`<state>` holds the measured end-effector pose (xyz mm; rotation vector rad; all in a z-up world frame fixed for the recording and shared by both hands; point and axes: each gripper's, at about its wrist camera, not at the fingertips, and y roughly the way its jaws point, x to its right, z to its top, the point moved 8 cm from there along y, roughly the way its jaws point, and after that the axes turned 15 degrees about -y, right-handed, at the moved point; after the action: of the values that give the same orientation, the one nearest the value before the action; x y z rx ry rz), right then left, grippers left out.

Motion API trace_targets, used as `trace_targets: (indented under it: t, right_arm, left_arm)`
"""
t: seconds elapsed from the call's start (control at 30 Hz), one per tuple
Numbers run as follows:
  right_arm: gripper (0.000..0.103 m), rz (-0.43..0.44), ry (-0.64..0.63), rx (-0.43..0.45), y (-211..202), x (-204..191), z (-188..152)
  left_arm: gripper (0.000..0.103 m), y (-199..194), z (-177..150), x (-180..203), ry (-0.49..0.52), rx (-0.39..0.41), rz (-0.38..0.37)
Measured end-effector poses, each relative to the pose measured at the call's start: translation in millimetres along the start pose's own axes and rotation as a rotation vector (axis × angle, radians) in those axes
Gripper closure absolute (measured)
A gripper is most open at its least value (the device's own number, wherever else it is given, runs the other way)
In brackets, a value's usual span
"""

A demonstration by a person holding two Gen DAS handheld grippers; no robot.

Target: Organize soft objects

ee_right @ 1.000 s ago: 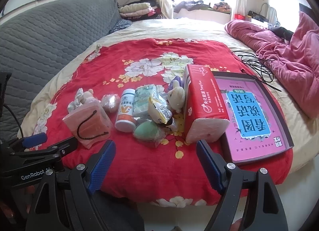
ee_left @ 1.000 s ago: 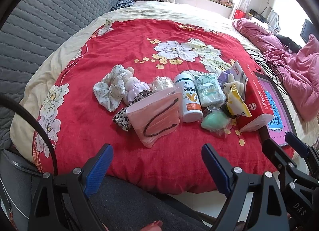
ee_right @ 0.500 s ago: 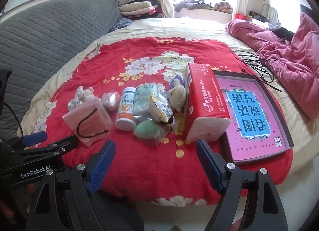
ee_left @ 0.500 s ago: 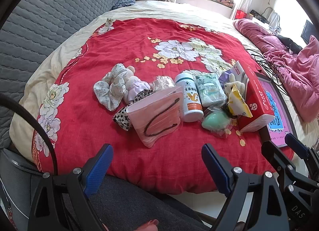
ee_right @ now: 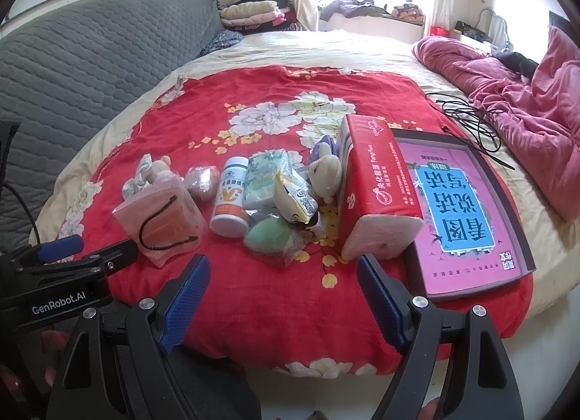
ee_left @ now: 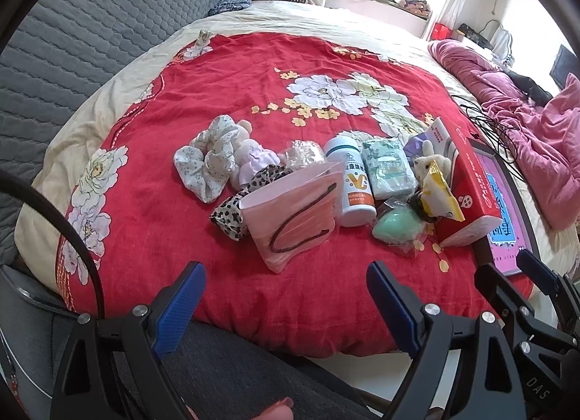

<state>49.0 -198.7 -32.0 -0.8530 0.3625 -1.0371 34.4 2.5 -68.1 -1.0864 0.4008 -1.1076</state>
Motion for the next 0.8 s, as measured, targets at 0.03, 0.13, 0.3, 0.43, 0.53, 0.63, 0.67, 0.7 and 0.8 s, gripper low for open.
trace_targets:
  t: [0.03, 0.13, 0.3, 0.43, 0.53, 0.63, 0.67, 0.7, 0.8]
  right_arm:
    - [0.019, -0.003, -0.002, -0.001, 1, 0, 0]
    - [0.019, 0.000, -0.007, -0.004, 4, -2, 1]
    - [0.019, 0.011, -0.019, -0.009, 10, -5, 3]
    - [0.019, 0.000, -0.038, -0.010, 21, -1, 8]
    - [0.019, -0.026, -0.084, -0.016, 32, 3, 15]
    - [0.019, -0.041, -0.143, -0.032, 48, 5, 24]
    - [0.019, -0.048, -0.164, -0.039, 54, 5, 26]
    - [0.019, -0.064, -0.186, -0.053, 61, 6, 28]
    - [0.019, -0.087, -0.249, -0.079, 79, 6, 33]
  left_arm:
    - [0.013, 1, 1, -1, -0.003, 0.000, 0.000]
    - [0.013, 4, 3, -3, -0.009, -0.003, 0.000]
    - [0.013, 12, 10, -13, -0.040, -0.021, -0.019]
    - [0.013, 23, 18, -26, -0.079, -0.046, -0.044]
    - [0.013, 31, 23, -32, -0.091, -0.060, -0.070]
    - [0.014, 39, 29, -34, -0.102, -0.074, -0.101]
    - [0.014, 42, 30, -34, -0.102, -0.078, -0.111]
    - [0.015, 44, 31, -34, -0.099, -0.085, -0.117]
    - [0.027, 54, 33, -33, -0.092, -0.107, -0.134]
